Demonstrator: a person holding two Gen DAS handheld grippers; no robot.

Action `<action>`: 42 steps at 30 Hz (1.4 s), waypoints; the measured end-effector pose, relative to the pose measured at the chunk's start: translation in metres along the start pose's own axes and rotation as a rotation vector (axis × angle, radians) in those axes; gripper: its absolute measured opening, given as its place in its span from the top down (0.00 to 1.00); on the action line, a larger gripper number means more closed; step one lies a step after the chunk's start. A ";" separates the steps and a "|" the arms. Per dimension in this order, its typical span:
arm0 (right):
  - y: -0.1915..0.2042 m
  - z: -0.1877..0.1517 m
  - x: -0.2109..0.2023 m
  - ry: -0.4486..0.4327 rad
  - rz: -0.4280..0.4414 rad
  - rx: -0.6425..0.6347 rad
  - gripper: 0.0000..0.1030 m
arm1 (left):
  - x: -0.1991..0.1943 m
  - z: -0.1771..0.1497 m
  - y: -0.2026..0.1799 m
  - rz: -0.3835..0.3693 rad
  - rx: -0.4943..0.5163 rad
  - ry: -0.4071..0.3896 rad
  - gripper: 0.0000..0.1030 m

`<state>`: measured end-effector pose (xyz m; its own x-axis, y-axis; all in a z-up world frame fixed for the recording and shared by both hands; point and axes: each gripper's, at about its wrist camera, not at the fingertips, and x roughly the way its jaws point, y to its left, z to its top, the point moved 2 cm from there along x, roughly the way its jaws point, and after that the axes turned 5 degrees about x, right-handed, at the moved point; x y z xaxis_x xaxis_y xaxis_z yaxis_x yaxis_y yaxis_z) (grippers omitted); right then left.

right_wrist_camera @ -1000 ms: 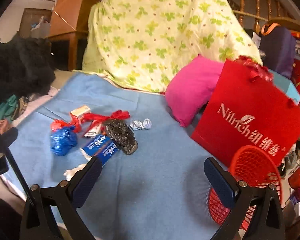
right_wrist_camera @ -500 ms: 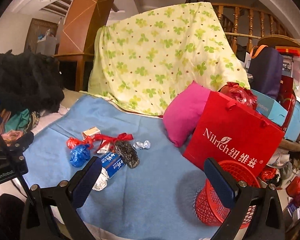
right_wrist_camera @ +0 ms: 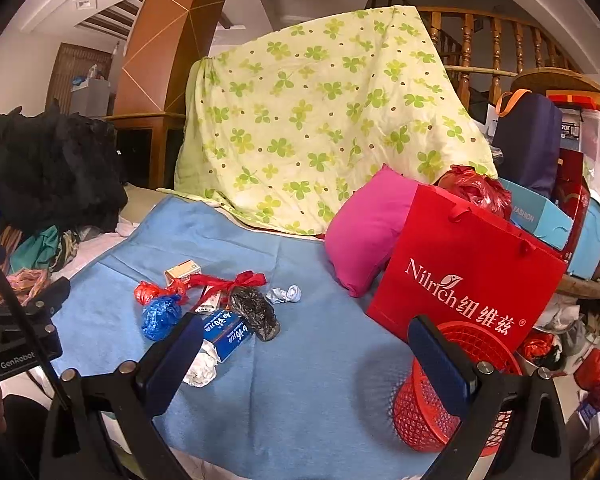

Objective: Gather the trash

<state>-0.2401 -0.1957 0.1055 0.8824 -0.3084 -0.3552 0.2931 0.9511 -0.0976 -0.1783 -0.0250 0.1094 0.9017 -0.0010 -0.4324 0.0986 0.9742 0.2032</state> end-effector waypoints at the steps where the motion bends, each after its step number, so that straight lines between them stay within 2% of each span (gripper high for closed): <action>1: 0.000 0.000 0.001 0.002 0.001 0.002 0.00 | 0.001 -0.001 0.000 0.000 0.000 0.002 0.00; 8: -0.003 0.000 0.007 0.010 -0.002 0.007 0.00 | 0.012 -0.004 -0.001 0.001 -0.003 0.027 0.00; 19: 0.002 -0.006 0.025 0.030 0.046 0.012 0.00 | 0.037 -0.015 0.011 0.021 -0.012 0.064 0.00; 22: 0.005 -0.010 0.036 0.027 0.113 0.018 0.00 | 0.052 -0.022 0.017 0.036 -0.011 0.082 0.00; 25: 0.010 -0.021 0.055 0.036 0.263 0.030 0.00 | 0.070 -0.034 0.025 0.050 -0.011 0.104 0.00; 26: 0.011 -0.025 0.065 0.058 0.297 0.029 0.00 | 0.077 -0.038 0.029 0.056 -0.012 0.114 0.00; 29: 0.019 -0.047 0.119 0.238 0.379 0.045 0.00 | 0.100 -0.051 0.039 0.061 -0.018 0.144 0.00; 31: 0.026 -0.060 0.146 0.304 0.438 0.059 0.00 | 0.118 -0.059 0.045 0.052 -0.025 0.174 0.00; 35: 0.046 -0.078 0.189 0.467 0.525 0.086 0.00 | 0.154 -0.065 0.049 -0.001 -0.067 0.236 0.00; 37: 0.054 -0.083 0.202 0.514 0.558 0.104 0.01 | 0.171 -0.064 0.048 -0.022 -0.078 0.249 0.00; 39: 0.063 -0.088 0.218 0.560 0.594 0.131 0.04 | 0.186 -0.059 0.043 -0.054 -0.084 0.254 0.00; 41: 0.071 -0.093 0.231 0.607 0.624 0.165 0.25 | 0.199 -0.052 0.037 -0.093 -0.087 0.239 0.01; 42: 0.075 -0.097 0.239 0.638 0.641 0.184 0.29 | 0.206 -0.050 0.034 -0.112 -0.089 0.235 0.03</action>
<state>-0.0433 -0.1964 -0.0765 0.5421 0.3968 -0.7407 -0.0795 0.9018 0.4248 -0.0106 0.0189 -0.0165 0.7639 -0.0678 -0.6417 0.1454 0.9870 0.0688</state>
